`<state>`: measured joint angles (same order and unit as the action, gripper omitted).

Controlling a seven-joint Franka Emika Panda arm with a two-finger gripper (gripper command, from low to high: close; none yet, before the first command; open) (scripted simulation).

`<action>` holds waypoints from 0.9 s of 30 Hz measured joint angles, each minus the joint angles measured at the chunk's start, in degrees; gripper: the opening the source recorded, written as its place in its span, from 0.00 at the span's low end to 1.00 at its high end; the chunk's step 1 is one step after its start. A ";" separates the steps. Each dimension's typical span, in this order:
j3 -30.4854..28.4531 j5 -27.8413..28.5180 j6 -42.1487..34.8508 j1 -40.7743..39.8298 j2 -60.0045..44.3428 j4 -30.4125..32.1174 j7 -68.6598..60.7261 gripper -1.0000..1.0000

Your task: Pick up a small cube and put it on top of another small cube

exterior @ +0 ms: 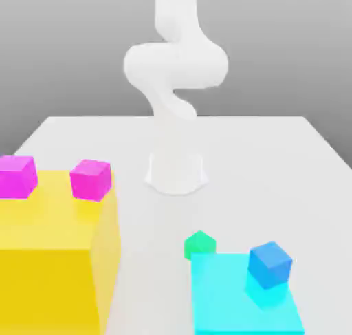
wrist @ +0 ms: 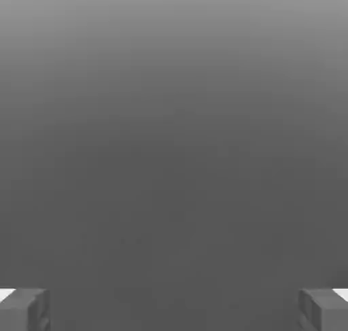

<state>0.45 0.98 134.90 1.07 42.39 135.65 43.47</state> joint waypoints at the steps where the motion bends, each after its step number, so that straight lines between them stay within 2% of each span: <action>1: 0.14 0.44 1.51 0.50 -1.71 1.86 -1.19 0.50; 11: -1.27 3.39 16.42 5.62 -18.65 20.33 -14.18 0.50; 16: -3.50 2.60 25.41 9.39 -28.96 31.01 -24.04 0.50; 18: -3.60 1.54 30.81 10.63 -36.04 34.07 -28.21 0.50; 27: -3.19 1.35 41.13 11.08 -49.06 33.25 -29.36 0.50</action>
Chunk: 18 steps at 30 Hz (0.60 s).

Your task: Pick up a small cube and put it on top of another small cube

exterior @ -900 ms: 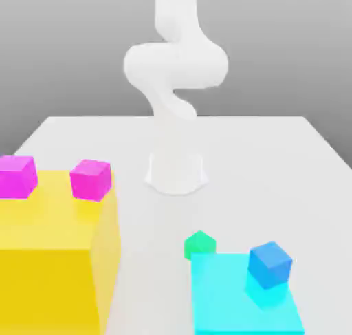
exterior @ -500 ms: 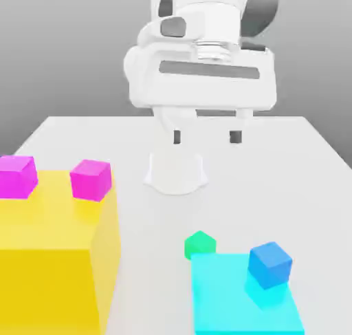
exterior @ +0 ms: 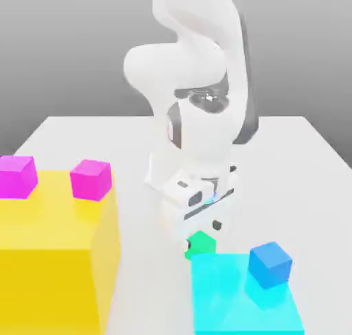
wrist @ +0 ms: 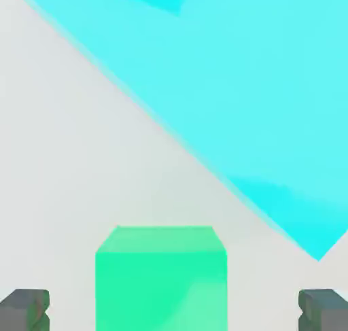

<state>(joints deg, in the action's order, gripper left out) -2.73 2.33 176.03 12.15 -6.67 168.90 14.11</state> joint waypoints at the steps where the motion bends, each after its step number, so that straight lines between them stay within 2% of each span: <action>1: 0.25 -0.13 0.98 -0.23 -1.16 -0.17 -0.11 0.50; 6: 1.82 0.01 5.80 -2.19 -6.83 -0.71 -0.52 0.50; 7: 2.02 0.10 6.38 -2.49 -7.51 -0.75 -0.57 0.00; 13: 2.11 0.34 6.59 -2.67 -7.85 -0.77 -0.42 0.00; 18: 1.08 0.74 3.06 -1.37 -3.67 -0.48 0.41 0.00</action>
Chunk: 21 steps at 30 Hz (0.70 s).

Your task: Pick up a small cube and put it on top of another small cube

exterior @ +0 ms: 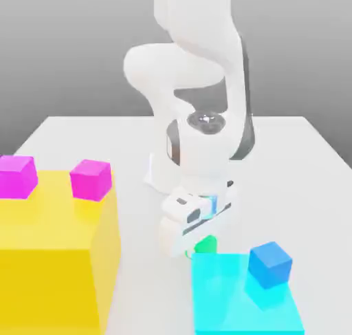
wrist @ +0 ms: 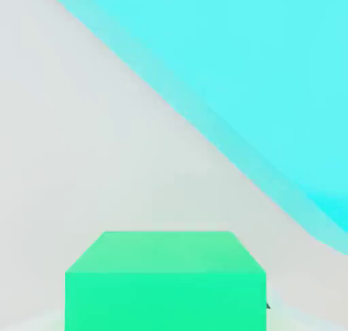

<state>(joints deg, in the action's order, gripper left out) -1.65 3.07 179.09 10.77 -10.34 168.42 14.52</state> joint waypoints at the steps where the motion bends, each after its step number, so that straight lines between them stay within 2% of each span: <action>1: -0.19 0.17 -0.96 0.20 1.12 0.12 0.19 0.00; 6: -0.24 0.40 -5.82 0.19 6.86 1.05 0.35 0.00; 12: -0.15 -1.84 -11.15 0.32 13.68 2.83 -1.82 0.00; 15: -1.12 -0.42 -14.80 -1.80 16.42 -0.33 -0.20 0.00; 21: -3.20 2.15 -29.32 -8.87 23.40 -9.97 9.30 0.00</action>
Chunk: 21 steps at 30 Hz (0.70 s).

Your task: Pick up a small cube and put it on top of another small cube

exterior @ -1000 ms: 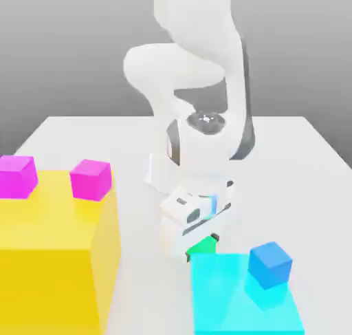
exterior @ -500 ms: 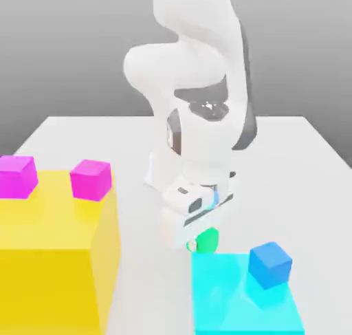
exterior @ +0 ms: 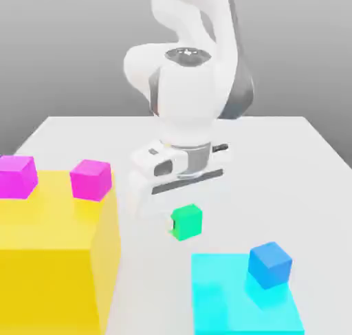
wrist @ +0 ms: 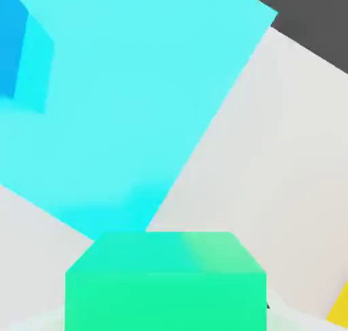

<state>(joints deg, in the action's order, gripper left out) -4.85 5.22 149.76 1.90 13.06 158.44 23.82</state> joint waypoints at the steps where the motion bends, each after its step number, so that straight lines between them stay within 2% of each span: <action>1: -0.30 0.19 -2.50 -1.08 1.17 -1.40 1.60 0.00; 11: -3.42 0.79 -27.28 -12.48 12.46 -14.81 16.71 0.00; 13: -3.71 -0.09 -31.69 -13.91 14.11 -15.75 19.26 0.00; 15: -3.63 -1.01 -30.82 -13.90 13.53 -13.68 20.08 0.00; 18: -3.89 -1.28 -24.52 -14.02 10.85 -9.53 20.16 0.00; 19: -3.90 -1.32 -23.34 -14.08 10.35 -8.81 20.12 1.00; 21: -3.90 -1.32 -23.34 -14.08 10.35 -8.81 20.12 1.00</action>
<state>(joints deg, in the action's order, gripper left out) -8.75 3.90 126.42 -12.18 23.41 149.63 43.94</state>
